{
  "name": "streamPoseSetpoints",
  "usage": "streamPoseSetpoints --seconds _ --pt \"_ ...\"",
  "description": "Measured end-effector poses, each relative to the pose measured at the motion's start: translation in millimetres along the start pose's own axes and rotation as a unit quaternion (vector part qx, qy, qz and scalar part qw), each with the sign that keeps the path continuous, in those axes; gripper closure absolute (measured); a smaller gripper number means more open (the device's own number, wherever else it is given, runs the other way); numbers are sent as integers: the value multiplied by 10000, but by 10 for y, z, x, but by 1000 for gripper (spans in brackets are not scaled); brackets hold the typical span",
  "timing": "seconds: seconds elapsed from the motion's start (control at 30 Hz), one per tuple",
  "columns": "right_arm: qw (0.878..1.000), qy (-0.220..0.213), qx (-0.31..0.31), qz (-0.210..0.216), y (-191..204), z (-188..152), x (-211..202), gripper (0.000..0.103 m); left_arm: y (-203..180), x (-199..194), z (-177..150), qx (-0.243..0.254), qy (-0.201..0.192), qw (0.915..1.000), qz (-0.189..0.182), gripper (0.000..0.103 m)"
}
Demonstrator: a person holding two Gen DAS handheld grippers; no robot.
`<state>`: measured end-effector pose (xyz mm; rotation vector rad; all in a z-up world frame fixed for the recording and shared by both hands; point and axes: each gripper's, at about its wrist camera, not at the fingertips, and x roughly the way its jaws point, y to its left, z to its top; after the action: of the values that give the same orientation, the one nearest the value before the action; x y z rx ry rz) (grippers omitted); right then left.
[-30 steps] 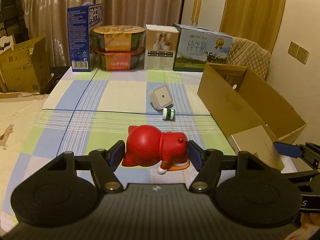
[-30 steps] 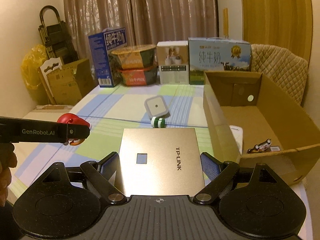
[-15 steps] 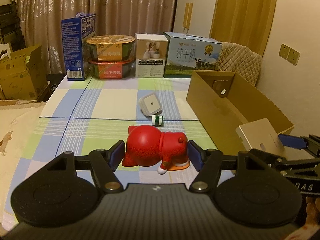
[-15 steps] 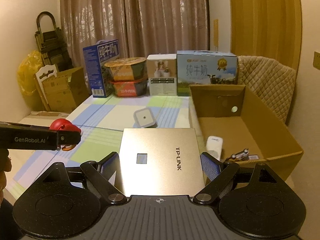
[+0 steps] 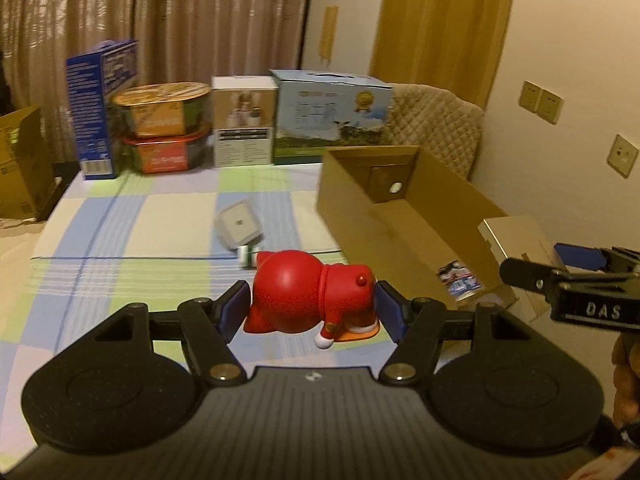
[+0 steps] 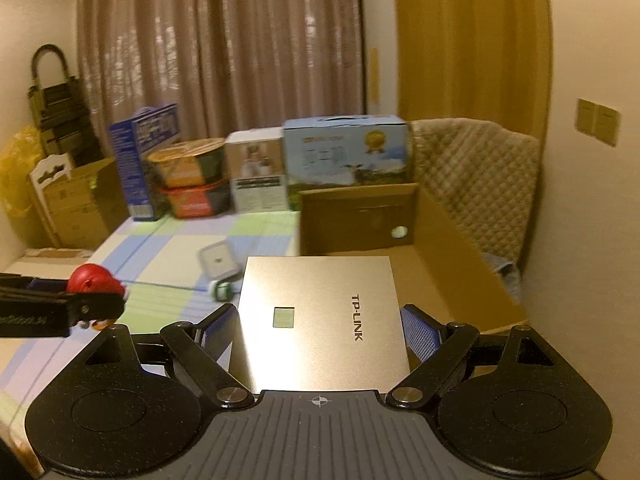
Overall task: Organize rigid objects
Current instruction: 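Lift the red toy figure and TP-LINK plate and carry both over the cardboard box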
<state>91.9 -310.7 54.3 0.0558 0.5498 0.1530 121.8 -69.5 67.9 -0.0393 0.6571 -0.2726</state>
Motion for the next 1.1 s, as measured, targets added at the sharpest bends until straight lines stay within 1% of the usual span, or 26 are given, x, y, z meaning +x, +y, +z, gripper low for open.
streamPoseSetpoints --seconds 0.23,0.53,0.63,0.83,1.1 --pt "9993 31 154 -330 -553 155 78 18 -456 299 201 293 41 9990 -348 40" --pt "9979 189 460 -412 -1048 228 310 18 -932 770 406 680 218 9951 -687 40" --pt "9974 236 529 -439 -1157 238 396 18 -1065 937 448 817 294 9931 -784 40" --pt "9965 297 617 -476 -1309 245 531 18 -1190 1216 465 963 493 9904 -862 40" --pt "9959 362 674 -477 -1406 226 660 18 -1253 1426 445 1042 653 9886 -869 40"
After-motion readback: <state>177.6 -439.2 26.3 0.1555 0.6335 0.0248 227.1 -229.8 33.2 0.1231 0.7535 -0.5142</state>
